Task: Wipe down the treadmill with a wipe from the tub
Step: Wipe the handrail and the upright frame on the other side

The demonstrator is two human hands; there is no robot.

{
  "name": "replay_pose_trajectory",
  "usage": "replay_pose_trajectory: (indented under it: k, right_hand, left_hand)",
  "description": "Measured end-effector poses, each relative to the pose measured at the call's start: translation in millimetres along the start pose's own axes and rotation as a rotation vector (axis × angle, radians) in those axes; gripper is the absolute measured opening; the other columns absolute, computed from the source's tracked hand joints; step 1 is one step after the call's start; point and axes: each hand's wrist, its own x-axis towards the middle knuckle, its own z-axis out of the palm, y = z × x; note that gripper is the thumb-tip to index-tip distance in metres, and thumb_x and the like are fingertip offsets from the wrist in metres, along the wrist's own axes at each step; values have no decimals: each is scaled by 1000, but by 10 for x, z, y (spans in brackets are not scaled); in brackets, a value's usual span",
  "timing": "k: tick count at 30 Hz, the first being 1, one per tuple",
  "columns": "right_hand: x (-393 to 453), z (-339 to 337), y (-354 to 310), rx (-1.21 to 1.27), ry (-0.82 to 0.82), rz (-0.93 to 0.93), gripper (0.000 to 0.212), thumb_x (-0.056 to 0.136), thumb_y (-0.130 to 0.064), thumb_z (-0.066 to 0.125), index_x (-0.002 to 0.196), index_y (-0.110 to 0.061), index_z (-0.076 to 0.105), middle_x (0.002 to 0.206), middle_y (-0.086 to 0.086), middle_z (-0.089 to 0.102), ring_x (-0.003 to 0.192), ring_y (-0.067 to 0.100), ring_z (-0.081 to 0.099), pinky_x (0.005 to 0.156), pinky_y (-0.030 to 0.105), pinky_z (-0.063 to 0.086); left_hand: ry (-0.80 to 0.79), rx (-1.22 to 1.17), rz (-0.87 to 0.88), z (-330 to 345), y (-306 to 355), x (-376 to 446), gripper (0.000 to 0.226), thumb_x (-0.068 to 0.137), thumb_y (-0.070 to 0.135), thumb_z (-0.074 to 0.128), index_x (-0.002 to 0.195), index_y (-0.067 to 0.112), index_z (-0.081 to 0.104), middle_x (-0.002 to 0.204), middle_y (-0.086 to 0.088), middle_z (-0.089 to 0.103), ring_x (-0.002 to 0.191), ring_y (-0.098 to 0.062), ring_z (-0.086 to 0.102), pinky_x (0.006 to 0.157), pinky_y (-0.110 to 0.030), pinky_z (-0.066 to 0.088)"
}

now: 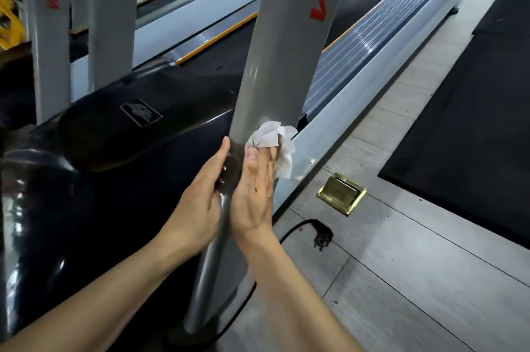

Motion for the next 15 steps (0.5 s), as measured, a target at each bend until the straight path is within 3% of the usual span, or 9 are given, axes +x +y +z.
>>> replay_pose_trajectory:
  k: [4,6,9,13,15]
  right_hand:
    - [185,-29,273,163,167,413,56,108,-47,22,161,-27,19,168,-9,16,154,8,13,127,38,10]
    - [-55,133,193,155,202,399,56,107,-44,25,160,-27,20,167,-7,17,152,9,16,126,37,13]
    - [-509,262,33,154,124,354,54,106,-50,22,158,-39,11,168,-16,4,153,-1,2,127,33,6]
    - [-124,52,55,160,44,189,64,100,-61,22,160,-40,15,167,-19,12,152,-3,8,127,35,8]
    - [134,-20,77,163,34,183,60,104,-56,22,160,-36,15,167,-19,10,151,-5,5,126,30,5]
  left_hand:
    - [-47,10,-16,-30,-4,-6,85,102,-4,42,156,53,10,163,27,22,144,11,28,120,-21,26]
    - [-59,20,-7,-40,10,-10,84,101,-4,41,157,50,8,163,26,17,146,13,23,122,-23,23]
    - [-98,15,0,-85,-18,-7,82,101,-2,38,159,48,6,165,25,15,148,12,19,126,-30,20]
    - [-167,-49,14,-148,-9,-6,84,85,47,44,158,52,3,166,25,15,149,7,21,123,-29,23]
    - [-188,-63,22,-145,-4,-9,88,83,50,45,158,51,0,166,26,12,150,7,19,123,-29,22]
